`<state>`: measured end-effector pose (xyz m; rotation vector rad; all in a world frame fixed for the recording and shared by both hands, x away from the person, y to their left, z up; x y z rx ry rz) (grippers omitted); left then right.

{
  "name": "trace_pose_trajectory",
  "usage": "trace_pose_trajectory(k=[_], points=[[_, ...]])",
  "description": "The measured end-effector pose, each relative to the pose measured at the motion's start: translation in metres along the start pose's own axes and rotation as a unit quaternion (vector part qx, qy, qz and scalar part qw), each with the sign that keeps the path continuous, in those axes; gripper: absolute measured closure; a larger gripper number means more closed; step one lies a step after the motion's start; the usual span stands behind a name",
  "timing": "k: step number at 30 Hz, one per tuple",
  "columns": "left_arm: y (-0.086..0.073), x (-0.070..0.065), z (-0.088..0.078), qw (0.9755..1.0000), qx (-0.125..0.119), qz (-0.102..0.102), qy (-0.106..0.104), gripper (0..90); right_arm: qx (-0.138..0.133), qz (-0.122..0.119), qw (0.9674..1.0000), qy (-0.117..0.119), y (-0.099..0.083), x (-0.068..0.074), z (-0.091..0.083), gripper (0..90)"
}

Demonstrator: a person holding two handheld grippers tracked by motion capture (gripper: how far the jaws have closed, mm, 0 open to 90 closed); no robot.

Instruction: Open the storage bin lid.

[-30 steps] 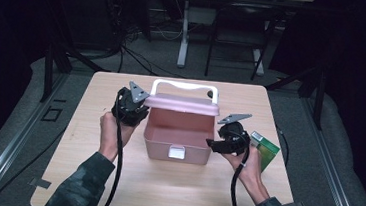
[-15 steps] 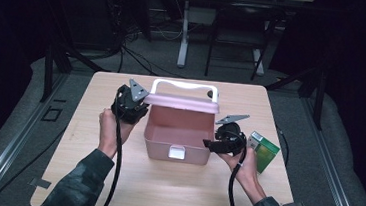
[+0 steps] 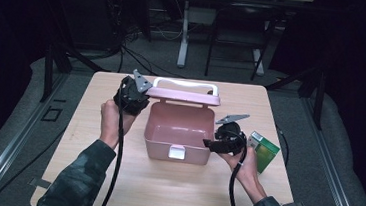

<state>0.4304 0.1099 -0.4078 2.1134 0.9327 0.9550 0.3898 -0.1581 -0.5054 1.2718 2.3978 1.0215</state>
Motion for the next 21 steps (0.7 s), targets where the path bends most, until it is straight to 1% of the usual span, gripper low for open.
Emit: trace_pose_trajectory(k=[3, 13, 16, 17, 21], points=[[0.003, 0.003, 0.002, 1.0, 0.003, -0.004, -0.006, 82.0, 0.001, 0.005, 1.0, 0.002, 0.0, 0.0, 0.0, 47.9], [0.012, 0.009, 0.008, 0.9998, 0.011, -0.009, -0.014, 82.6, 0.002, 0.006, 1.0, 0.007, 0.0, -0.003, 0.0, 48.6], [0.016, 0.01, 0.01, 0.9999, 0.01, -0.009, -0.01, 83.2, 0.003, 0.01, 0.9999, 0.011, 0.001, -0.004, 0.001, 49.3], [0.017, 0.01, 0.01, 0.9999, 0.009, -0.006, -0.009, 83.2, 0.003, 0.009, 0.9999, 0.011, 0.001, -0.005, 0.0, 49.4], [0.02, 0.011, 0.013, 0.9999, 0.009, -0.007, -0.008, 83.3, 0.004, 0.008, 0.9999, 0.009, 0.001, -0.005, 0.0, 49.5]])
Point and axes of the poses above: each handheld gripper's, and its own axes: z roughly forward along the jaws, y roughly out of its top, x roughly to its left, the point moved 4 cm from there along z, roughly forward along the jaws, and after that the axes turned 3 degrees about z, right-handed, at the moved point
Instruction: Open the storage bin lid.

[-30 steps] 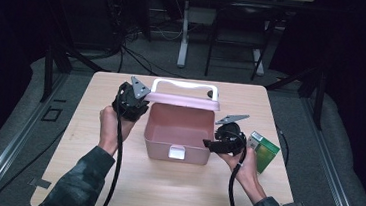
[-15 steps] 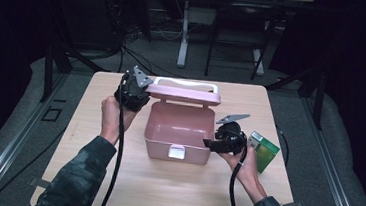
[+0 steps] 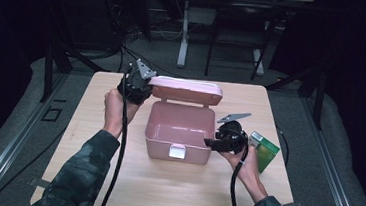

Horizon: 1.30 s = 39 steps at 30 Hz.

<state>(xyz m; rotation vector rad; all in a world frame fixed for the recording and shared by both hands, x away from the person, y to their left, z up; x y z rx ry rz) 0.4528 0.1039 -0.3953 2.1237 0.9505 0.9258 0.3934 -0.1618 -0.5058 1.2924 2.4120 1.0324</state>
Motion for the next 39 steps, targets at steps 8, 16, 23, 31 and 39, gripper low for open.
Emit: trace_pose_trajectory(k=[8, 16, 23, 31, 39], points=[[0.004, 0.007, 0.007, 1.0, 0.01, 0.001, 0.001, 83.1, -0.001, -0.008, 1.0, -0.004, 0.001, 0.001, 0.001, 49.5], [0.011, 0.012, 0.015, 0.9999, 0.011, -0.002, -0.003, 83.4, 0.001, -0.006, 0.9999, -0.01, 0.001, 0.001, 0.002, 49.3], [0.017, 0.015, 0.021, 0.9997, 0.022, -0.001, -0.007, 83.2, 0.009, -0.013, 0.9997, -0.02, 0.001, -0.002, 0.009, 50.9], [0.019, 0.015, 0.018, 0.9993, 0.036, 0.002, -0.004, 82.6, 0.008, -0.025, 0.9994, -0.021, 0.002, -0.004, 0.009, 53.0], [0.018, 0.015, 0.016, 0.9992, 0.039, 0.005, -0.001, 82.0, 0.006, -0.038, 0.9991, -0.017, 0.002, -0.007, 0.008, 54.4]])
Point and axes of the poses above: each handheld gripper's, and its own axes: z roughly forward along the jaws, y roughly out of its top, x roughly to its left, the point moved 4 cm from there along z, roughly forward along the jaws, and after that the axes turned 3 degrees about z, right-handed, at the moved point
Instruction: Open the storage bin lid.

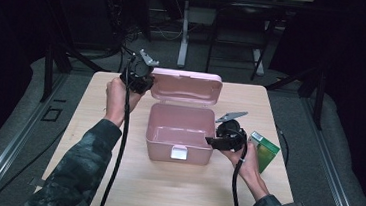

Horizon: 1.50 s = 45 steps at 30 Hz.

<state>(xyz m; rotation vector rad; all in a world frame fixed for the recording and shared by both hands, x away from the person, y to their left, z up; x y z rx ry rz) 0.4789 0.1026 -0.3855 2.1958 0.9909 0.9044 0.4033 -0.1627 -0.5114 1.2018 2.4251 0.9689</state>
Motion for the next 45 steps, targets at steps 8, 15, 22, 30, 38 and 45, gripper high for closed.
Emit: trace_pose_trajectory(k=[8, 15, 22, 30, 38, 45], points=[[0.004, 0.005, 0.009, 0.9999, -0.011, -0.009, 0.001, 81.6, -0.004, 0.004, 1.0, 0.002, -0.001, 0.0, 0.0, 54.4], [0.008, 0.009, 0.017, 0.9997, -0.017, -0.016, 0.0, 81.4, -0.005, 0.006, 1.0, 0.003, 0.0, 0.0, 0.0, 54.2], [0.013, 0.013, 0.026, 0.9993, -0.017, -0.032, 0.001, 81.8, -0.004, 0.006, 1.0, 0.004, 0.0, 0.0, 0.0, 54.0], [0.019, 0.018, 0.035, 0.9992, -0.011, -0.037, -0.004, 81.7, -0.004, 0.005, 1.0, 0.002, 0.0, -0.001, 0.001, 53.9], [0.024, 0.024, 0.048, 0.9987, -0.002, -0.05, -0.011, 81.8, -0.004, 0.007, 1.0, 0.001, 0.0, -0.001, 0.001, 53.8], [0.028, 0.028, 0.058, 0.9985, 0.01, -0.051, -0.016, 81.5, -0.004, 0.008, 1.0, 0.001, 0.0, -0.001, 0.001, 53.7]])
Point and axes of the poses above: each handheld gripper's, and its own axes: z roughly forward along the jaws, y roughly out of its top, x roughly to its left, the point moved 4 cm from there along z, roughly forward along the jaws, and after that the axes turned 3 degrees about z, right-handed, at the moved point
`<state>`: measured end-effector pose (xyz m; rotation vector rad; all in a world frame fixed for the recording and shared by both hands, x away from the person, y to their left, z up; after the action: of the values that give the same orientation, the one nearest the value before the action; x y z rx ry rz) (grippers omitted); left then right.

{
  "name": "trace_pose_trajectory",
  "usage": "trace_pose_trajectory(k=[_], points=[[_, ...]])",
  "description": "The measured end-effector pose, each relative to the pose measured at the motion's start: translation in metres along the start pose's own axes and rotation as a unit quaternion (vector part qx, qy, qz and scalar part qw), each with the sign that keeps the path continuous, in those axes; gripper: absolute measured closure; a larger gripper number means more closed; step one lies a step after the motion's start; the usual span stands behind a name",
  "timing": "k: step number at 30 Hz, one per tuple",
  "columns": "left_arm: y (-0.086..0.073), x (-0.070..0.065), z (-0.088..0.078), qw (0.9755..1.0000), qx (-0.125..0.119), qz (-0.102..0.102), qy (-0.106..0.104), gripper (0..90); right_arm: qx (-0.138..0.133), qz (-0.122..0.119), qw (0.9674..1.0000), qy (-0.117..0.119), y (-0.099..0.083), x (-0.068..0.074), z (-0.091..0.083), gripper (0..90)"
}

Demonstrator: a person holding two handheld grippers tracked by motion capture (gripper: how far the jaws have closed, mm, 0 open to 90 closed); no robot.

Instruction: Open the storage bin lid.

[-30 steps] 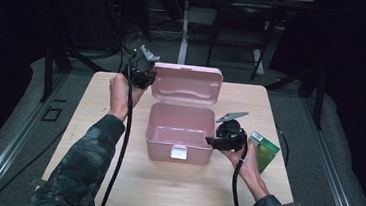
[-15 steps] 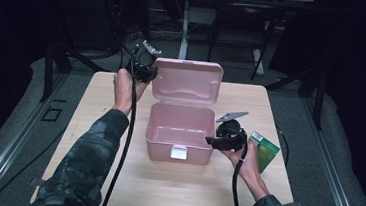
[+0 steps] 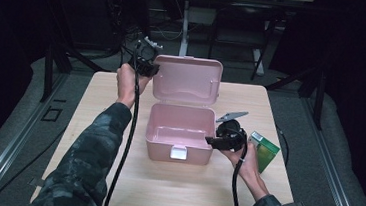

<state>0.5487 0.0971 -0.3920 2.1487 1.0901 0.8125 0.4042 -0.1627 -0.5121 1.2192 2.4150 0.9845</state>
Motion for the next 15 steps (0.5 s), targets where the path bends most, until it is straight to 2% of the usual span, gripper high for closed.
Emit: trace_pose_trajectory(k=[3, 11, 15], points=[[0.001, 0.003, 0.007, 0.9999, 0.0, -0.009, -0.005, 81.4, 0.0, 0.001, 1.0, -0.002, 0.0, 0.0, 0.001, 53.6], [0.003, 0.006, 0.017, 0.9998, 0.01, -0.015, -0.005, 81.6, 0.0, 0.003, 1.0, -0.002, 0.0, 0.001, 0.001, 53.6], [0.004, 0.007, 0.022, 0.9996, 0.012, -0.024, -0.012, 81.7, 0.0, 0.005, 1.0, -0.002, 0.0, 0.001, 0.0, 53.7]])
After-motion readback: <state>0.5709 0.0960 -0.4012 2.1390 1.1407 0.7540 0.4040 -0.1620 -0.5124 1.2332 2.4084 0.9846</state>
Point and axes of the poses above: each handheld gripper's, and its own axes: z roughly forward along the jaws, y roughly out of its top, x roughly to its left, the point moved 4 cm from there along z, roughly forward along the jaws, and after that the axes turned 3 degrees about z, right-handed, at the moved point
